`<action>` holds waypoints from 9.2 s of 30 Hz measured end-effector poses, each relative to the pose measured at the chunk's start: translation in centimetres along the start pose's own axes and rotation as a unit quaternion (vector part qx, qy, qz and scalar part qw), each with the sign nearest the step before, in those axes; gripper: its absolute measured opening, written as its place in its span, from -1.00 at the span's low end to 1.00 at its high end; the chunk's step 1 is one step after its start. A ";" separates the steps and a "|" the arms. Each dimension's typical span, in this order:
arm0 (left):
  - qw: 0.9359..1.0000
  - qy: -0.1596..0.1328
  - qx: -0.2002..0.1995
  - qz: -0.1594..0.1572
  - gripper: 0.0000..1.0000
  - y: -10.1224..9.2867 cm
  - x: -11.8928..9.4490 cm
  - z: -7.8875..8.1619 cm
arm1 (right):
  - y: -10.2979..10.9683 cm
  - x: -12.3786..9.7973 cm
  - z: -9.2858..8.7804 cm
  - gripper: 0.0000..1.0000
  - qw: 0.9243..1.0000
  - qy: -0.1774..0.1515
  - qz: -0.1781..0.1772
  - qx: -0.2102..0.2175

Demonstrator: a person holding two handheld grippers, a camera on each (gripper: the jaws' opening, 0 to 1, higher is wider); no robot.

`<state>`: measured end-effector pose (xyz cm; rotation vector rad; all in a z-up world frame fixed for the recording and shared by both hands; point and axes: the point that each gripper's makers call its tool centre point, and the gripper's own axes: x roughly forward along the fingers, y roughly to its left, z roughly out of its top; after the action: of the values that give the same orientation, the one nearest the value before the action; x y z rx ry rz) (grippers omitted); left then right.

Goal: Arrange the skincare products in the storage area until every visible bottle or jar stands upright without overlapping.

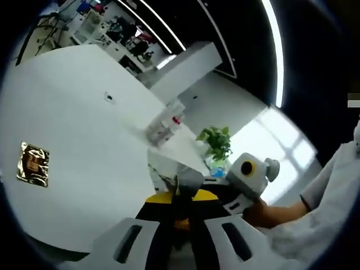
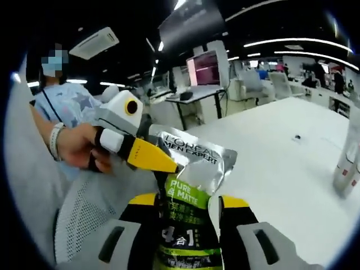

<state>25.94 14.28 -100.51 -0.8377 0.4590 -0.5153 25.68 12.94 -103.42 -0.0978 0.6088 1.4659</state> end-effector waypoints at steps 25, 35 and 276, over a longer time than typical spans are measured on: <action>0.995 0.048 -0.018 -0.084 -0.97 -3.1 0.3 -1.8 | 2.1 -4.2 -0.2 -0.36 0.930 -0.040 0.227 0.287; 0.995 0.050 -0.043 -0.070 -0.97 -2.3 0.4 -1.8 | 1.3 -5.8 1.1 -1.00 0.908 -0.085 0.244 0.330; 0.830 0.259 0.418 0.263 -0.35 10.8 -4.0 -3.9 | -12.2 3.5 1.1 0.24 0.988 0.009 -0.124 0.097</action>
<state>23.21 20.51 -110.61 0.3080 0.8428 -0.3593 37.53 14.99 -107.64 -0.0319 0.7244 1.1614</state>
